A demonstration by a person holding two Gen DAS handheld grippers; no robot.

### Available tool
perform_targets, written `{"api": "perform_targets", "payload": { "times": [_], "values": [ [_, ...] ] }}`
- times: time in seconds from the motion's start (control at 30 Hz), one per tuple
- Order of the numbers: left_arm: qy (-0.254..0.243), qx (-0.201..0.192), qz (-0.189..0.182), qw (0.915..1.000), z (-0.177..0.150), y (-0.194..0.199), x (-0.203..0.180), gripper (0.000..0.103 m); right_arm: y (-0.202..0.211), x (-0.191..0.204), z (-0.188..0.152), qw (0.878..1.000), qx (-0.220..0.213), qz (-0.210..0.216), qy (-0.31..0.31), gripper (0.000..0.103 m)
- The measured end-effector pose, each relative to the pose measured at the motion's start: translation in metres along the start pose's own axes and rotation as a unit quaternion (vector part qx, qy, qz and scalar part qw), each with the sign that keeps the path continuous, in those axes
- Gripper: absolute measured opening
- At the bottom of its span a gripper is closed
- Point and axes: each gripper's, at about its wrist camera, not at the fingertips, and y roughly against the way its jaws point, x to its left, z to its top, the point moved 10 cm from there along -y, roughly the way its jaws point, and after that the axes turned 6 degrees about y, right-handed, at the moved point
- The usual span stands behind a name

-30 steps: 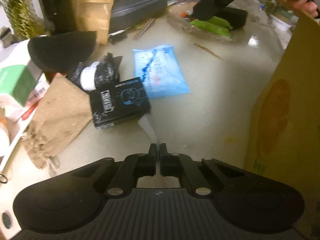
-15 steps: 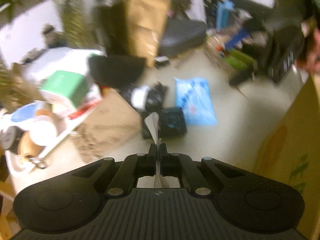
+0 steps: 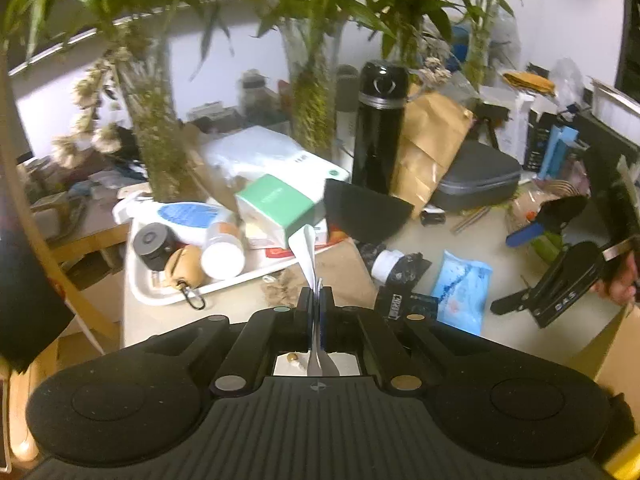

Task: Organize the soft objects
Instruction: 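Lift the white strip with the left tool while the right tool approaches the blue pack, then lower the open right tool onto the blue wet-wipe pack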

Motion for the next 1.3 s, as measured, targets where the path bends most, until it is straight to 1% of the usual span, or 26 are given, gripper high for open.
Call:
{"api": "perform_targets", "payload": {
  "times": [0.13, 0.23, 0.3, 0.37, 0.47, 0.5, 0.57, 0.63, 0.67, 0.73, 0.77, 0.93, 1.0, 1.07, 1.13, 1.17, 1.2, 1.23, 1.27, 1.3],
  "values": [
    [0.009, -0.007, -0.001, 0.9999, 0.001, 0.006, 0.001, 0.003, -0.019, 0.001, -0.005, 1.000, 0.010, 0.022, 0.004, 0.103],
    [0.021, -0.004, -0.005, 0.9998, 0.001, 0.006, 0.005, 0.003, -0.032, 0.001, -0.006, 0.999, 0.015, 0.031, 0.012, 0.103],
    [0.028, -0.003, -0.007, 0.9996, 0.002, 0.006, 0.008, 0.003, -0.039, 0.001, -0.005, 0.999, 0.014, 0.029, 0.022, 0.103],
    [0.029, -0.003, -0.010, 0.9995, 0.000, 0.008, 0.009, 0.003, -0.049, -0.002, -0.007, 0.999, 0.022, 0.025, 0.024, 0.103],
    [0.025, -0.002, -0.011, 0.9996, -0.004, 0.009, 0.009, 0.003, -0.061, -0.005, -0.012, 0.999, 0.029, 0.036, 0.024, 0.103],
    [0.026, -0.001, -0.011, 0.9996, -0.005, 0.010, 0.010, 0.003, -0.060, -0.005, -0.011, 0.999, 0.015, 0.038, 0.026, 0.103],
    [0.027, 0.002, -0.009, 0.9996, -0.006, 0.009, 0.012, 0.003, -0.062, -0.005, -0.010, 0.999, 0.011, 0.042, 0.031, 0.103],
    [0.030, 0.003, -0.008, 0.9995, -0.007, 0.009, 0.015, 0.003, -0.063, -0.003, -0.009, 0.998, 0.009, 0.042, 0.035, 0.100],
    [0.031, 0.003, -0.008, 0.9995, -0.007, 0.009, 0.015, 0.003, -0.063, -0.001, -0.008, 0.998, 0.007, 0.040, 0.041, 0.096],
    [0.032, 0.003, -0.010, 0.9994, -0.005, 0.009, 0.015, 0.003, -0.060, 0.003, -0.008, 0.998, 0.004, 0.041, 0.051, 0.091],
    [0.031, 0.002, -0.011, 0.9995, -0.005, 0.009, 0.014, 0.003, -0.059, 0.003, -0.008, 0.998, 0.003, 0.040, 0.052, 0.086],
    [0.025, 0.002, -0.017, 0.9995, -0.005, 0.008, 0.007, 0.003, -0.051, 0.001, -0.008, 0.998, -0.001, 0.042, 0.046, 0.072],
    [0.023, 0.004, -0.016, 0.9996, -0.005, 0.007, 0.006, 0.003, -0.047, 0.002, -0.007, 0.998, 0.001, 0.048, 0.041, 0.058],
    [0.023, 0.005, -0.016, 0.9996, -0.006, 0.006, 0.006, 0.003, -0.043, 0.001, -0.005, 0.998, 0.016, 0.057, 0.025, 0.054],
    [0.022, 0.005, -0.016, 0.9996, -0.006, 0.006, 0.006, 0.003, -0.038, 0.002, -0.006, 0.996, 0.025, 0.079, 0.013, 0.055],
    [0.022, 0.005, -0.015, 0.9996, -0.006, 0.006, 0.006, 0.003, -0.036, 0.002, -0.008, 0.996, 0.029, 0.085, 0.011, 0.062],
    [0.023, 0.005, -0.015, 0.9996, -0.006, 0.006, 0.007, 0.003, -0.035, 0.002, -0.010, 0.996, 0.033, 0.082, 0.011, 0.071],
    [0.024, 0.005, -0.015, 0.9996, -0.005, 0.006, 0.007, 0.003, -0.034, 0.001, -0.013, 0.996, 0.040, 0.078, 0.015, 0.075],
    [0.024, 0.005, -0.014, 0.9996, -0.005, 0.006, 0.007, 0.003, -0.033, 0.001, -0.014, 0.996, 0.043, 0.075, 0.018, 0.081],
    [0.025, 0.005, -0.014, 0.9996, -0.004, 0.006, 0.007, 0.003, -0.032, -0.001, -0.017, 0.996, 0.049, 0.079, 0.013, 0.086]
  ]
}}
